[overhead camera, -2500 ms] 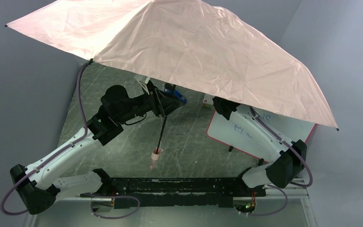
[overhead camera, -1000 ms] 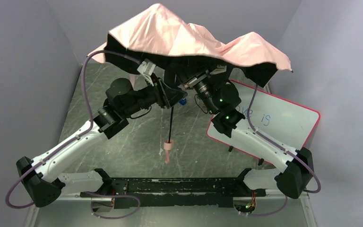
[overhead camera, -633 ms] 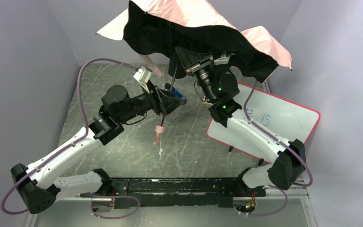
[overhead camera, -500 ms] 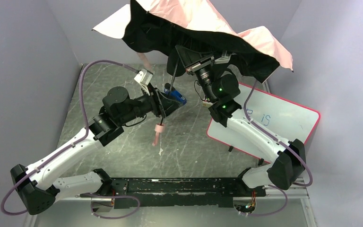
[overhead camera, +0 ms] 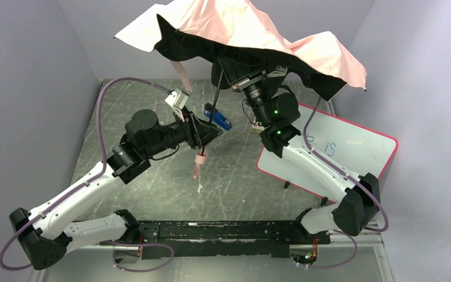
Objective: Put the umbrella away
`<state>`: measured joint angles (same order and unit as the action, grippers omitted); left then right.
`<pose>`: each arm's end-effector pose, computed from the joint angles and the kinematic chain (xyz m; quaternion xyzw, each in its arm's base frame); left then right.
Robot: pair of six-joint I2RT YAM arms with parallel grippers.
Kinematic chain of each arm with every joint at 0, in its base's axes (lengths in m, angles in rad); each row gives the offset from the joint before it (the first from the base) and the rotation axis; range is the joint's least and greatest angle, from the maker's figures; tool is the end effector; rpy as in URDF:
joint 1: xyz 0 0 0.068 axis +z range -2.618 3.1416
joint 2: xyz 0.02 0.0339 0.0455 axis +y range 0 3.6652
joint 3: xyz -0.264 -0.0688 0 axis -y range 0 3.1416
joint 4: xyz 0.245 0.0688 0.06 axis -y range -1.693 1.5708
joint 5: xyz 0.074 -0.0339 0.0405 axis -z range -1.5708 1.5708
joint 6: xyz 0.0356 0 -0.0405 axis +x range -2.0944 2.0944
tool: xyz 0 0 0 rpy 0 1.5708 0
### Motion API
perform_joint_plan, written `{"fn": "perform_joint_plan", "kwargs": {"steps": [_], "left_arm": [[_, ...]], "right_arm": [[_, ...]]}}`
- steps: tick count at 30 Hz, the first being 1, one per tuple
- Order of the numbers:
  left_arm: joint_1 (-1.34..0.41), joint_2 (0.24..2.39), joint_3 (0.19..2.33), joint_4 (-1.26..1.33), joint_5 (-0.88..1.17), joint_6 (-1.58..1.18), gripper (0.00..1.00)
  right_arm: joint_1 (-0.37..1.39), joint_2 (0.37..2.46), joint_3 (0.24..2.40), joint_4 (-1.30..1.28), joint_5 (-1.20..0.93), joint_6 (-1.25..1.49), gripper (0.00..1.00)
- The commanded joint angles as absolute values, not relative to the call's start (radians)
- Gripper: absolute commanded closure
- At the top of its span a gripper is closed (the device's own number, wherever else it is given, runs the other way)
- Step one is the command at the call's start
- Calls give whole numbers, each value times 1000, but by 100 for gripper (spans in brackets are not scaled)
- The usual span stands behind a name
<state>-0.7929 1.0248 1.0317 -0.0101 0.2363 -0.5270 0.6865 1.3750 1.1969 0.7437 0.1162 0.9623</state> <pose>0.1598 -0.1740 0.4005 0.1757 0.6861 -0.4958 0.5027 0.2445 0.1950 0.4467 0.1165 0.4693 0.6233 0.6146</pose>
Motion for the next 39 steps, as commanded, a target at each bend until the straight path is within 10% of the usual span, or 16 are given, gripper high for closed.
{"fn": "perform_joint_plan", "kwargs": {"steps": [1, 10, 18, 39], "left_arm": [[-793, 1037, 1087, -52, 267, -490, 60], [-793, 1044, 1076, -69, 322, -488, 62], [-793, 1045, 1077, -76, 300, -493, 95], [-779, 1106, 1241, -120, 46, -475, 95]], "right_arm": [[682, 1322, 1210, 834, 89, 900, 100], [656, 1320, 1229, 835, 81, 898, 100], [647, 1320, 1223, 820, 47, 887, 100], [895, 1262, 904, 637, 72, 861, 100]]}}
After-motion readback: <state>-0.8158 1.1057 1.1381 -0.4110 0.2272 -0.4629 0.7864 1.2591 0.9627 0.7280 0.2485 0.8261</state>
